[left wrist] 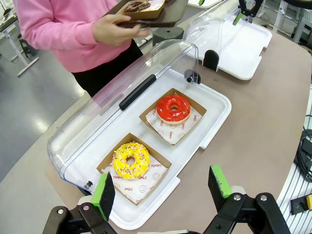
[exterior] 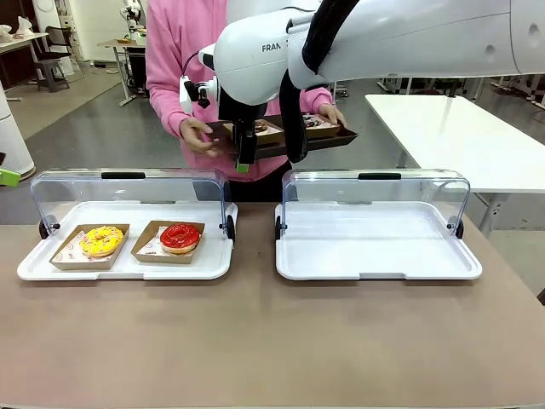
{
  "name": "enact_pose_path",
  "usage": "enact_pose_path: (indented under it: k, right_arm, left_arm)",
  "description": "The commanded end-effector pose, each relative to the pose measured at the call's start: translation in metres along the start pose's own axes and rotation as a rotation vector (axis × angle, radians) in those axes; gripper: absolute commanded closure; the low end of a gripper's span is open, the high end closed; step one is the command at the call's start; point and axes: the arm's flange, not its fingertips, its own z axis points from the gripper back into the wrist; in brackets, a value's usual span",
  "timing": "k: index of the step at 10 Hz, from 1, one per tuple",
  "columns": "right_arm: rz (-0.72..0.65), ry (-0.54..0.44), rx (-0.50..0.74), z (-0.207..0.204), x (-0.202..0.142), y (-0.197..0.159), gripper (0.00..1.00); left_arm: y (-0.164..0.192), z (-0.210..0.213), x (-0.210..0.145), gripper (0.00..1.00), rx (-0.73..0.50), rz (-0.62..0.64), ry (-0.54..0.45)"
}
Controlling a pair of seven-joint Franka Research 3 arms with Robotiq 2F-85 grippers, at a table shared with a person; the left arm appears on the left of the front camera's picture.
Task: Provide the desired donut to the person.
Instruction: Place the picked Paper togo box onto the Handle tray extended by the person.
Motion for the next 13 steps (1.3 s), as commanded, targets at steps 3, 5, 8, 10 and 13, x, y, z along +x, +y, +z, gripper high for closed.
enact_pose_path:
  k: [3,5,8,10,13]
  right_arm:
    - [-0.008,0.01,-0.02,-0.003,-0.001,0.002,0.0]
    - [-0.008,0.01,-0.02,-0.003,-0.001,0.002,0.0]
    - [-0.189,-0.177,0.003,0.053,-0.08,0.031,0.0]
    - [-0.323,-0.313,0.0,0.093,-0.168,0.101,0.0]
    - [-0.45,-0.46,-0.18,0.13,-0.282,0.202,0.0]
  left_arm:
    - [0.001,0.0,-0.001,0.0,-0.006,0.008,-0.009]
    - [0.001,0.0,-0.001,0.0,-0.006,0.008,-0.009]
    - [0.001,0.0,-0.001,0.0,-0.006,0.008,-0.009]
    - [0.001,0.0,-0.001,0.0,-0.006,0.008,-0.009]
    - [0.001,0.0,-0.001,0.0,-0.006,0.008,-0.009]
